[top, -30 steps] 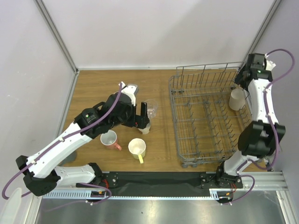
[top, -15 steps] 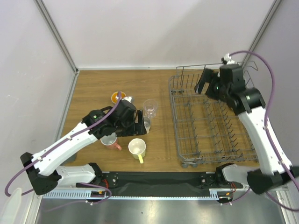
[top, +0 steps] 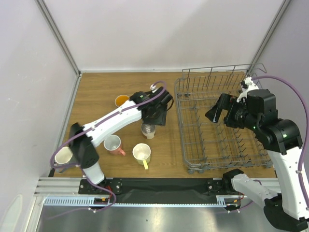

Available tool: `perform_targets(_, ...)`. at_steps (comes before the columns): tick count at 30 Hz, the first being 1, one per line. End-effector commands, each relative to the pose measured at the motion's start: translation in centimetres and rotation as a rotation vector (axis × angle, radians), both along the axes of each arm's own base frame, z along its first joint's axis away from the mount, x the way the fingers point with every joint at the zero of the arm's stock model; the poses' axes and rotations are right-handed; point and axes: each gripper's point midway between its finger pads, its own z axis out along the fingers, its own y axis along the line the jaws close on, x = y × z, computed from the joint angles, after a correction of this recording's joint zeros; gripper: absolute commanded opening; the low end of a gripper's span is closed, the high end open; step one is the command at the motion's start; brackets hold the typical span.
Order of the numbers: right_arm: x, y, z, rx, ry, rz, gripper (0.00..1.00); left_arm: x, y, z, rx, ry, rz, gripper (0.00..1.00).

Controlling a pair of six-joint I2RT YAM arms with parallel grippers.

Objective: Load the cups into the dish rack

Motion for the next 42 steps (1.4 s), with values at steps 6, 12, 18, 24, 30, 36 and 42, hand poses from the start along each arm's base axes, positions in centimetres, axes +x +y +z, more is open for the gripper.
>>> perform_targets(6, -5.6, -3.0, -1.3, -0.068, 0.044, -0.024, 1.0, 2.6, 0.7, -0.6, 0.145, -0.029, -0.042, 0.58)
perform_targets(12, -7.0, -3.5, -3.1, -0.067, 0.084, -0.036, 1.0, 2.8, 0.8, -2.0, 0.167, -0.021, -0.03, 0.59)
perform_targets(18, -6.6, -3.1, -2.9, -0.058, 0.091, -0.03, 1.0, 2.9, 0.6, -4.0, 0.189, 0.002, -0.045, 0.59)
perform_targets(24, -6.5, -3.1, -2.8, -0.053, 0.096, -0.038, 1.0, 3.5, 1.1, -5.9, 0.18, 0.034, -0.021, 0.52)
perform_targets(30, -6.7, -3.1, -3.1, -0.042, 0.103, -0.047, 1.0, 3.6, 1.2, -8.0, 0.162, 0.08, -0.016, 0.46)
perform_targets(36, -7.0, -3.2, -3.2, -0.028, 0.106, -0.061, 1.0, 3.1, 1.3, -10.1, 0.166, 0.119, -0.026, 0.4)
perform_targets(42, -7.3, -3.0, -3.4, -0.007, 0.117, -0.068, 1.0, 2.6, 1.6, -10.3, 0.161, 0.127, -0.028, 0.14)
